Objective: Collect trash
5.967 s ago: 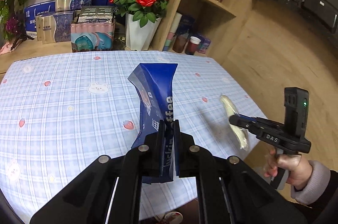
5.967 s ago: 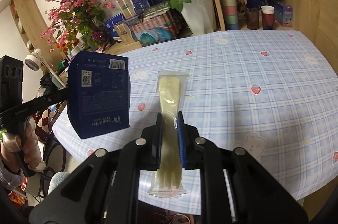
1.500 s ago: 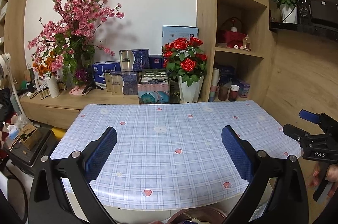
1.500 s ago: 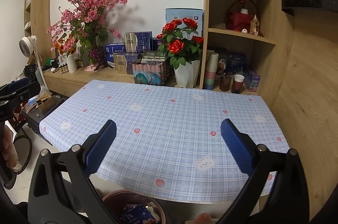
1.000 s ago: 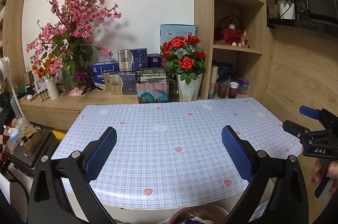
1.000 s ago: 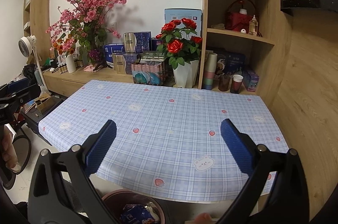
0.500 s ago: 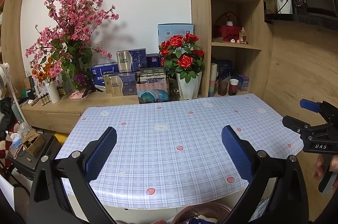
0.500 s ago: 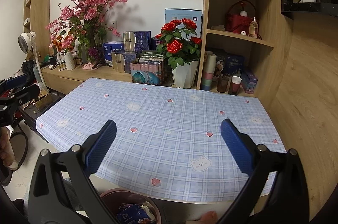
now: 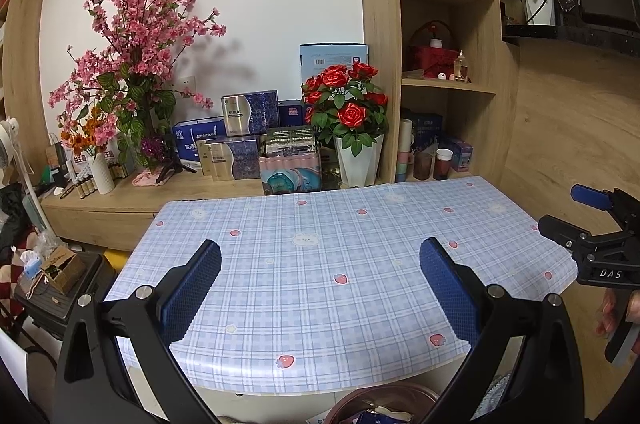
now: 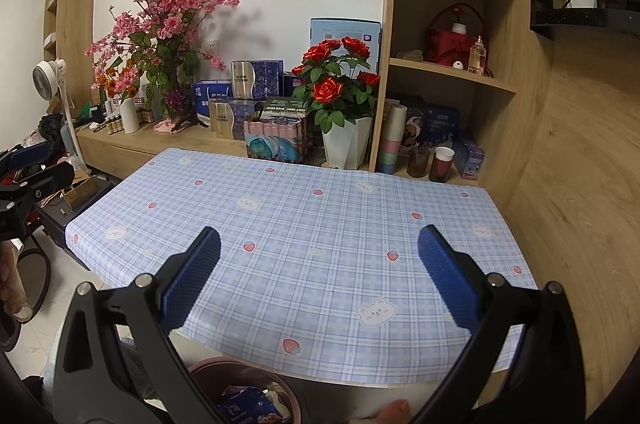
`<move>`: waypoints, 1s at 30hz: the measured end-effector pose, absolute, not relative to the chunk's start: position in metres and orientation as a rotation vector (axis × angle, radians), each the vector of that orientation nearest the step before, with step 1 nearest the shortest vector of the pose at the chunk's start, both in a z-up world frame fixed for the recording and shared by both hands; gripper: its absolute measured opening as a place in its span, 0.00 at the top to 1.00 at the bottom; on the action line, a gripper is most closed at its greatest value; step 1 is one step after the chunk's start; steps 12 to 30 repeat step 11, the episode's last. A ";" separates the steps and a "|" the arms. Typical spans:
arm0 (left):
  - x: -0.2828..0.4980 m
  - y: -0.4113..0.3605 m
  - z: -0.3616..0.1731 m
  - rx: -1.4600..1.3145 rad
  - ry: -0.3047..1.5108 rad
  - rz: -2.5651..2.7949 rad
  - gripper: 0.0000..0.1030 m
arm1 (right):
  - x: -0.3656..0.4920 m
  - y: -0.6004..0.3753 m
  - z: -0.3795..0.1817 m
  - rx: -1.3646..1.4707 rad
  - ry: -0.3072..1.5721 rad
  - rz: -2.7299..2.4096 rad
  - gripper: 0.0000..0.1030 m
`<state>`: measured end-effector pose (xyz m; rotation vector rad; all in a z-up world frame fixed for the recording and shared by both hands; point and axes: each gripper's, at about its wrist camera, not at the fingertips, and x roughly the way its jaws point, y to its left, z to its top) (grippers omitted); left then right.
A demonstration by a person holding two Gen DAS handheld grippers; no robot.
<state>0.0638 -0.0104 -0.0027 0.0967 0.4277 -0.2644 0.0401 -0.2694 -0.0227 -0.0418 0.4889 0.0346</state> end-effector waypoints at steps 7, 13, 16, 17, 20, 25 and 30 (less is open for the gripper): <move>0.066 -0.010 -0.003 0.097 0.434 -0.260 0.06 | 0.040 -0.270 -0.024 -0.039 0.491 0.034 0.05; 0.068 -0.008 -0.005 0.087 0.442 -0.254 0.06 | 0.039 -0.270 -0.026 -0.035 0.496 0.034 0.05; 0.068 -0.008 -0.005 0.087 0.442 -0.254 0.06 | 0.039 -0.270 -0.026 -0.035 0.496 0.034 0.05; 0.068 -0.008 -0.005 0.087 0.442 -0.254 0.06 | 0.039 -0.270 -0.026 -0.035 0.496 0.034 0.05; 0.068 -0.008 -0.005 0.087 0.442 -0.254 0.06 | 0.039 -0.270 -0.026 -0.035 0.496 0.034 0.05; 0.068 -0.008 -0.005 0.087 0.442 -0.254 0.06 | 0.039 -0.270 -0.026 -0.035 0.496 0.034 0.05; 0.068 -0.008 -0.005 0.087 0.442 -0.254 0.06 | 0.039 -0.270 -0.026 -0.035 0.496 0.034 0.05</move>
